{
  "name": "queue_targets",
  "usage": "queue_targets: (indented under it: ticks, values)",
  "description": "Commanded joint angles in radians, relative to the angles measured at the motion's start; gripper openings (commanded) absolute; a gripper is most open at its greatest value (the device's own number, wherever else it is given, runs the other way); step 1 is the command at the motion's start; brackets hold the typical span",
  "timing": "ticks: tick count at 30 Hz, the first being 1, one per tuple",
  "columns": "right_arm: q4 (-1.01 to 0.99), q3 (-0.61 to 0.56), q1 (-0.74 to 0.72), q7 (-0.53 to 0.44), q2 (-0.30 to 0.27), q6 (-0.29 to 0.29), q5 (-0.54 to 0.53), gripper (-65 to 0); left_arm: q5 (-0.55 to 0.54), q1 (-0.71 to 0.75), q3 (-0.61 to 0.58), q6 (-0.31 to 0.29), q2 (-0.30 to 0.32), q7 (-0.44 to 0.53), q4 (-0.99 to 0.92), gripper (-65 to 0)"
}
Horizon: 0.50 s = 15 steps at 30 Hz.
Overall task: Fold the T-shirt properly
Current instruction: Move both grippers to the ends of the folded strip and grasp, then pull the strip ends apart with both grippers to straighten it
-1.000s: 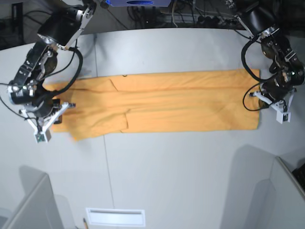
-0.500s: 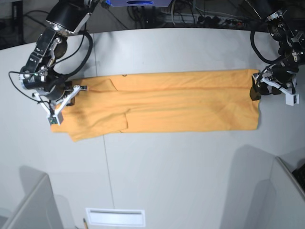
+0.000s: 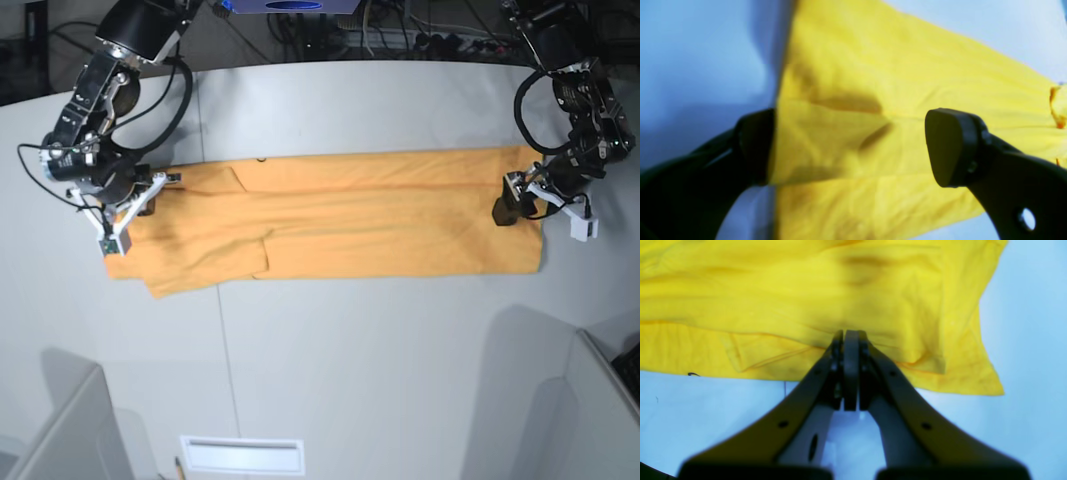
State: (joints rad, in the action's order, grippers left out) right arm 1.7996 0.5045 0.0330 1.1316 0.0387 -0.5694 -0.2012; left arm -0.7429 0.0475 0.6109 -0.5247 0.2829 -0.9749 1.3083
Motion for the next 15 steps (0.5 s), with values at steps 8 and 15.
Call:
queue_targets:
  ticks: [8,15]
  values:
    - [0.061,0.006,-0.011,-0.009,-0.004,-0.004,-0.007,-65.0,0.013,-0.008,0.002,0.007,0.005,-0.036,-0.066,-38.3]
    - [0.061,0.009,-0.008,-0.009,-0.004,-0.004,-0.007,-65.0,0.018,-0.034,0.01,0.007,0.016,-0.029,-0.138,-65.0]
